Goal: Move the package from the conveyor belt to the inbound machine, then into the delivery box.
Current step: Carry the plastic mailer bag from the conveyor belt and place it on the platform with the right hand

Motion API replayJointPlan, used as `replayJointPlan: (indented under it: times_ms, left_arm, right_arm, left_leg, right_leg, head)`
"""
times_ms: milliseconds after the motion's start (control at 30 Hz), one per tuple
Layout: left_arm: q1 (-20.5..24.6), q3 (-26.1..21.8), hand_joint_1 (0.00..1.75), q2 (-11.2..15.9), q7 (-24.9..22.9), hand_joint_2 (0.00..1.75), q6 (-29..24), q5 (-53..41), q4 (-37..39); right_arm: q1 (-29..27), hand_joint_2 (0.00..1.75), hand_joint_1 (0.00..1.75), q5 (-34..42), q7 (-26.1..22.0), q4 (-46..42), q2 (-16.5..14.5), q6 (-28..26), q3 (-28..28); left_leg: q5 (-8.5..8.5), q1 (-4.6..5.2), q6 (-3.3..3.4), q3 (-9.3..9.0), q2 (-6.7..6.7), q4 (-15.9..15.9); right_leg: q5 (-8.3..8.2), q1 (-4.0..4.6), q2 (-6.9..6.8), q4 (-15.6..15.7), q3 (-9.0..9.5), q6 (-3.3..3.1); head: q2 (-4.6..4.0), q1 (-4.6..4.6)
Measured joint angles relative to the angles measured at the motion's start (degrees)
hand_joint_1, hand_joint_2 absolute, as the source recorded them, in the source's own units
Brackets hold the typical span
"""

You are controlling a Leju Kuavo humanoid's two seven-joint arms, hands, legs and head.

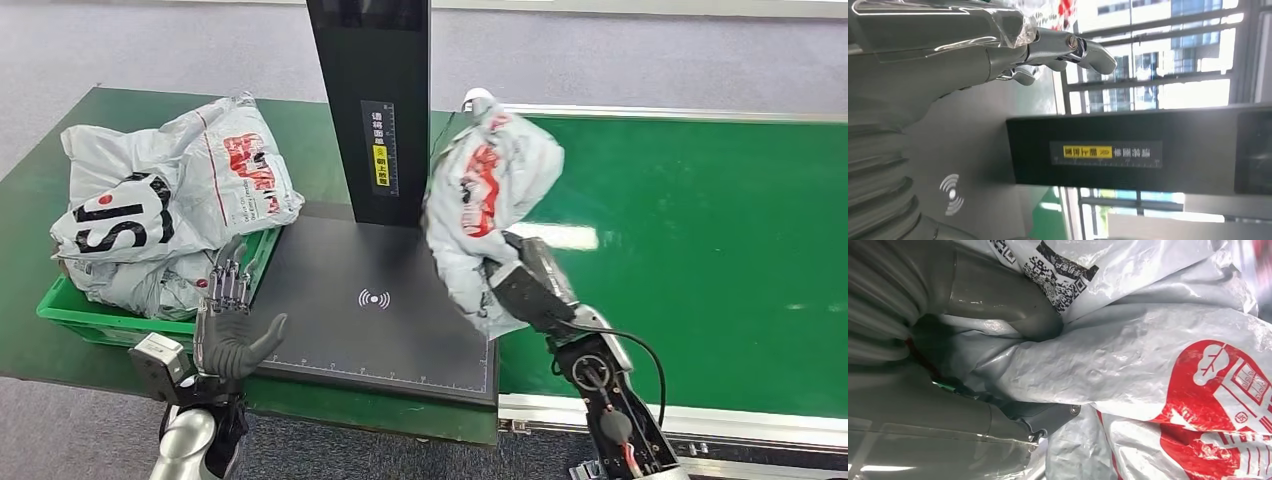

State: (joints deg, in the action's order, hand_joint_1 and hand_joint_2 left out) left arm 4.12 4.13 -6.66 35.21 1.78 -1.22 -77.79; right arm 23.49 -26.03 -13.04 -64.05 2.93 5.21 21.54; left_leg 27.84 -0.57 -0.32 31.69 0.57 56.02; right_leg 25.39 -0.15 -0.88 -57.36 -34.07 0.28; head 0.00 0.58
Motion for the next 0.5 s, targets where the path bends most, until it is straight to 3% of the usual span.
replayJointPlan:
  times_ms: [300, 500]
  left_arm:
    - [0.0, -0.6, 0.00, 0.0, 0.5, 1.75, -3.6, 0.5, -0.7]
    - [0.0, -0.6, 0.00, 0.1, 0.6, 1.75, -4.1, 0.9, -0.7]
  right_arm:
    - [5.8, 1.75, 1.75, -6.5, 2.6, 10.9, 2.0, 6.1, 13.9]
    - [7.6, 1.75, 1.75, -8.3, 2.9, 14.9, 2.6, 5.7, 19.1]
  left_leg:
    - [0.00, 0.01, 0.01, 0.01, -0.08, 0.0]
    - [0.01, 0.01, 0.00, -0.01, -0.07, 0.0]
  right_leg:
    - [0.00, -0.02, -0.02, 0.0, -0.01, 0.01]
    - [0.00, -0.01, -0.01, 0.0, -0.01, 0.00]
  head:
    - [0.00, 0.00]
    - [0.00, 0.01]
